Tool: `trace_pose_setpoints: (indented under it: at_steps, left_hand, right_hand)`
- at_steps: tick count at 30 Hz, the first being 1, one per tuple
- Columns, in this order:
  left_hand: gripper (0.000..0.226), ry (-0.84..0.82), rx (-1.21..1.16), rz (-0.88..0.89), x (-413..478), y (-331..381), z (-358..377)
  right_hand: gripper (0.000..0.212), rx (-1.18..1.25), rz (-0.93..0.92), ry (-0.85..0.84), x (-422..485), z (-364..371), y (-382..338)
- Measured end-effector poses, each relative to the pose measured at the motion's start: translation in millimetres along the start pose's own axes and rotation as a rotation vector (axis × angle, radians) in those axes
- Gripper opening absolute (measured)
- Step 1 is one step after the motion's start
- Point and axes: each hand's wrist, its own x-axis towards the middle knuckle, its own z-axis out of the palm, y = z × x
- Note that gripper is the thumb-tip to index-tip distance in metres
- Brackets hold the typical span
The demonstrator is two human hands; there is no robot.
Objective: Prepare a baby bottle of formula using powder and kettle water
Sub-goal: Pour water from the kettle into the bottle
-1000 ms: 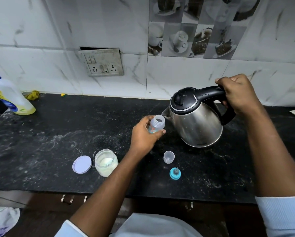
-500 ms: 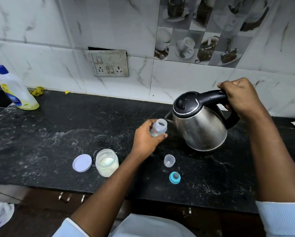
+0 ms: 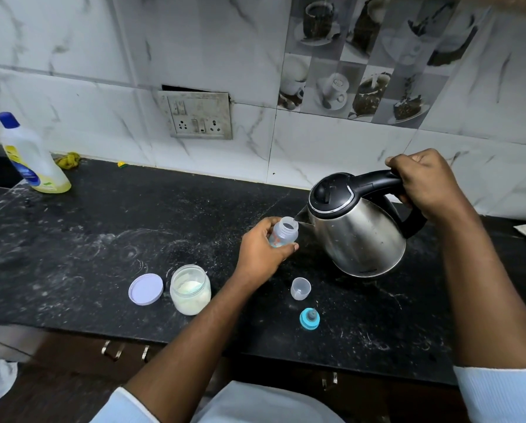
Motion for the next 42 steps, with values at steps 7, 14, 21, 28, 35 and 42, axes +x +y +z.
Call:
trace_pose_setpoints:
  at_steps: [7,14,21,28,35,42]
  left_hand:
    - [0.051,-0.007,-0.006,0.010,-3,-1,3]
    - [0.054,-0.022,-0.021,0.008,-4,-1,4]
    - [0.053,-0.013,-0.023,0.011,-4,-2,4]
    - [0.055,-0.001,-0.006,0.013,0,-5,4]
    - [0.055,-0.015,0.010,0.003,0,-6,3]
    - [0.053,-0.018,0.012,0.001,5,-7,5]
  right_hand:
    - [0.051,-0.002,-0.003,-0.009,-3,1,0]
    - [0.054,-0.034,-0.011,-0.018,-4,0,-1]
    - [0.054,-0.058,-0.017,-0.022,-3,0,-2]
    - [0.053,-0.075,-0.023,-0.021,1,1,-2]
    - [0.054,-0.092,-0.019,-0.025,4,2,0]
    - [0.056,-0.111,-0.019,-0.018,8,0,2]
